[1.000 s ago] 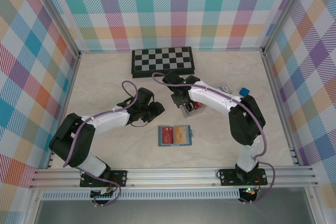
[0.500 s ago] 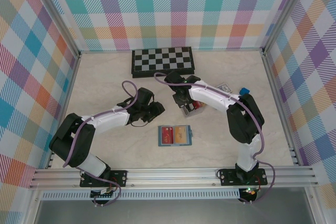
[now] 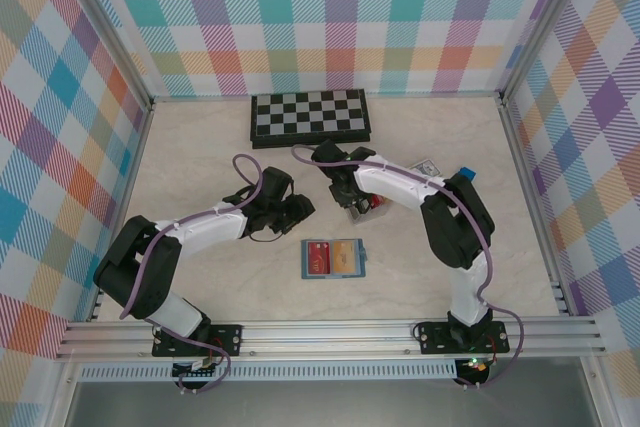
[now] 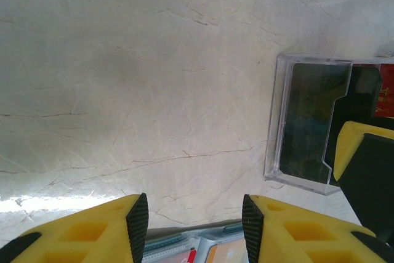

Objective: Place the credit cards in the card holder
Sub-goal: Pick up the credit card from the storage box.

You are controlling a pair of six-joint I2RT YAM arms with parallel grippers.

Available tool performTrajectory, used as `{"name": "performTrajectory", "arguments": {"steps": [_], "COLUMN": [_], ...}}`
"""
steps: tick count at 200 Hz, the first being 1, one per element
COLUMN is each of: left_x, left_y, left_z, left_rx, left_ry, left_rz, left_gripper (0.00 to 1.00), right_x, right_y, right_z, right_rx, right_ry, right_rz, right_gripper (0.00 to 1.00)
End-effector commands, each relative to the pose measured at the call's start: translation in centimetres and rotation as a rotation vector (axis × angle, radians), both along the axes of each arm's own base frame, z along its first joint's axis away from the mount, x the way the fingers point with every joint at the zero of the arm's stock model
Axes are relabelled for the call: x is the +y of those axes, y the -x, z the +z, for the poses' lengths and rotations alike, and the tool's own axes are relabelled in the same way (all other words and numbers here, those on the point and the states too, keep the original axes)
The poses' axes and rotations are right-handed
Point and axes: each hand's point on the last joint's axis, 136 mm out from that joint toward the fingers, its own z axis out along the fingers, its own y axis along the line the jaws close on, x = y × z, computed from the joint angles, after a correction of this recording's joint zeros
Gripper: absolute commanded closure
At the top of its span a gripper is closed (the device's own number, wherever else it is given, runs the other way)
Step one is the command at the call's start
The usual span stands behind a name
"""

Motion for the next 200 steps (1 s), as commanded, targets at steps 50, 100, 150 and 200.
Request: {"name": "performTrajectory", "arguments": {"steps": [50,100,150,200], "left_x": [-0.2,-0.3,-0.2,-0.3], "left_y": [-0.6,-0.7,-0.6,-0.6], "left_z": [0.7,0.6,0.5,0.5], "left_rx": [-0.021,-0.018,-0.016,-0.017], "left_ry": [0.018,0.017,0.017,0.017], "left_rz": [-0.003,-0.004,-0.003,-0.004], "left_gripper": [0.54,0.54,0.53,0.53], "right_x": [-2.0,-2.2,-2.4,-2.5], "right_y": [-0.6,-0.6,-0.4,-0.3], "right_z": [0.1,1.2,1.3,1.4], "right_rx": [-0.037,-0.064,-0.066,-0.068], "right_ry": [0.103,0.096,0.095,0.095], "right_rz": [-0.008,-0.008,-0.014,-0.014], "right_gripper": [0.66,0.72,0.78,0.85]}}
